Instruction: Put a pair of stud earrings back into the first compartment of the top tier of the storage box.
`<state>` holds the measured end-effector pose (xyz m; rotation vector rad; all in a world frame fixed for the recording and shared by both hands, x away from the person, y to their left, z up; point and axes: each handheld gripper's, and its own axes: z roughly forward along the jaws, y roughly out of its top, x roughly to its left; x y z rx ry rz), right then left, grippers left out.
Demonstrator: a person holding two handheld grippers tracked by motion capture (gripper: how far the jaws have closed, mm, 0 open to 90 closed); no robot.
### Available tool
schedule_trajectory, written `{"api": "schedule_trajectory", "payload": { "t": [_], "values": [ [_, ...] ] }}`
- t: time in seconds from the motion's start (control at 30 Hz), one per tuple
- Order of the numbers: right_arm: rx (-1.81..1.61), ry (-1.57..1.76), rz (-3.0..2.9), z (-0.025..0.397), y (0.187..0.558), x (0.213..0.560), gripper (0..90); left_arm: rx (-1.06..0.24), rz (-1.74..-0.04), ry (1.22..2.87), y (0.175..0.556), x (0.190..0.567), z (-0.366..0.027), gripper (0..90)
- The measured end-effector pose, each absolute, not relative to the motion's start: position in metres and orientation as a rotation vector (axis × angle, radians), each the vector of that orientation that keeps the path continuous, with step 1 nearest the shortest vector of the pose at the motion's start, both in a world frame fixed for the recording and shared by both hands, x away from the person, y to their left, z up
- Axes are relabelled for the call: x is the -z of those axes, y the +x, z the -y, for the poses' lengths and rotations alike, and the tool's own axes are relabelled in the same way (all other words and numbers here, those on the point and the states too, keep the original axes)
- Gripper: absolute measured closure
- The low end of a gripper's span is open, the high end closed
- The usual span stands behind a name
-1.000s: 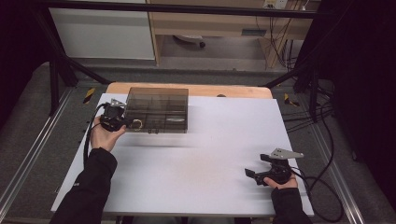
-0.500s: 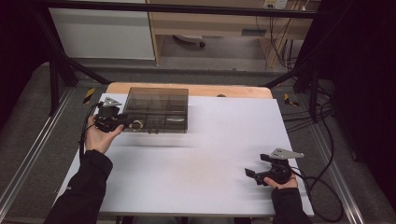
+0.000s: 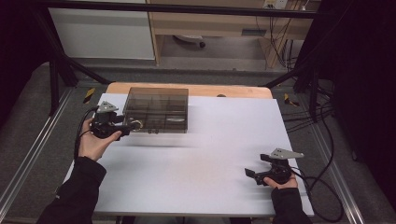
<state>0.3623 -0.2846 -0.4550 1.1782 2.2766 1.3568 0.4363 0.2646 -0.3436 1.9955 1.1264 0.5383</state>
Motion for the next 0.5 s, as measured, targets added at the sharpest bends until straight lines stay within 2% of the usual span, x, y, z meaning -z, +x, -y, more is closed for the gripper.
{"api": "schedule_trajectory", "payload": {
  "t": [0.5],
  "values": [
    [-1.357, 1.18, -2.275, 0.285, 0.363, 0.455, 0.6, -0.542, -1.036, 2.034, 0.415, 0.355, -0.258, 18.0]
  ]
}}
